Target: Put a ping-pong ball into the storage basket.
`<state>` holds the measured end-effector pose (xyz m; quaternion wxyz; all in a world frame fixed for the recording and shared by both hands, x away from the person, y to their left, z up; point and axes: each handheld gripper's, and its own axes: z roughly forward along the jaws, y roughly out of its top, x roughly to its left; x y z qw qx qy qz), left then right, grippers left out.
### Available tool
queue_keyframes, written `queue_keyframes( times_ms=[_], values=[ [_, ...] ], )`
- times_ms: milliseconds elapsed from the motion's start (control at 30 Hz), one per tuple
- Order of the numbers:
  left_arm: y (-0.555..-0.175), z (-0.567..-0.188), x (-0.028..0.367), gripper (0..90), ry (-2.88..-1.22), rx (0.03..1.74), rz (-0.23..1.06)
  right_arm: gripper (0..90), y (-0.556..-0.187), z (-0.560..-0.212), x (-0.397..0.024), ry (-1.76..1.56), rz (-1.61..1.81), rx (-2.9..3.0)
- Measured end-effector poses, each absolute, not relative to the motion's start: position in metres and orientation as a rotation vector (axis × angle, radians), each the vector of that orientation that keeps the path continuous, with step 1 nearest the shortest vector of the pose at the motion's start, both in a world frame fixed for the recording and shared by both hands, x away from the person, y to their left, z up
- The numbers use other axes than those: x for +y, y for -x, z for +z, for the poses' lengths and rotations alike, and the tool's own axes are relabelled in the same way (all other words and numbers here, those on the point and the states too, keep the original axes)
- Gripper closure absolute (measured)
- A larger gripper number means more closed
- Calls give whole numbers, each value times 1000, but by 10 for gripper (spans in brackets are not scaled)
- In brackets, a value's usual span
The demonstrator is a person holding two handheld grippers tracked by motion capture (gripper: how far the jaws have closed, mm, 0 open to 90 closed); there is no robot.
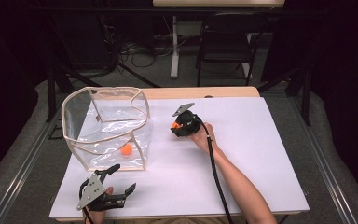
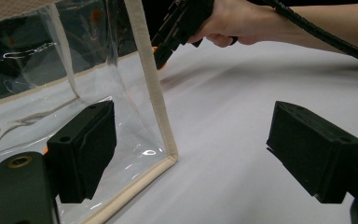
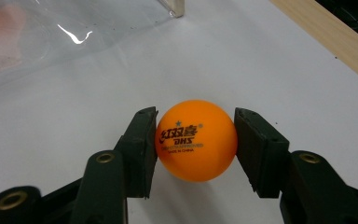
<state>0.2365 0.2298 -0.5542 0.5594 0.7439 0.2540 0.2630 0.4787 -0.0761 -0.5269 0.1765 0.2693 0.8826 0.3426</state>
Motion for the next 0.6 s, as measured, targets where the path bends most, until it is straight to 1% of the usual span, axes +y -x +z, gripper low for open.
queue_keyframes(
  times_ms=[600],
  values=[
    [-237,-554,230,157,-1752,603,620,508,-471,-514,-80,-718,947,2520]
  ],
)
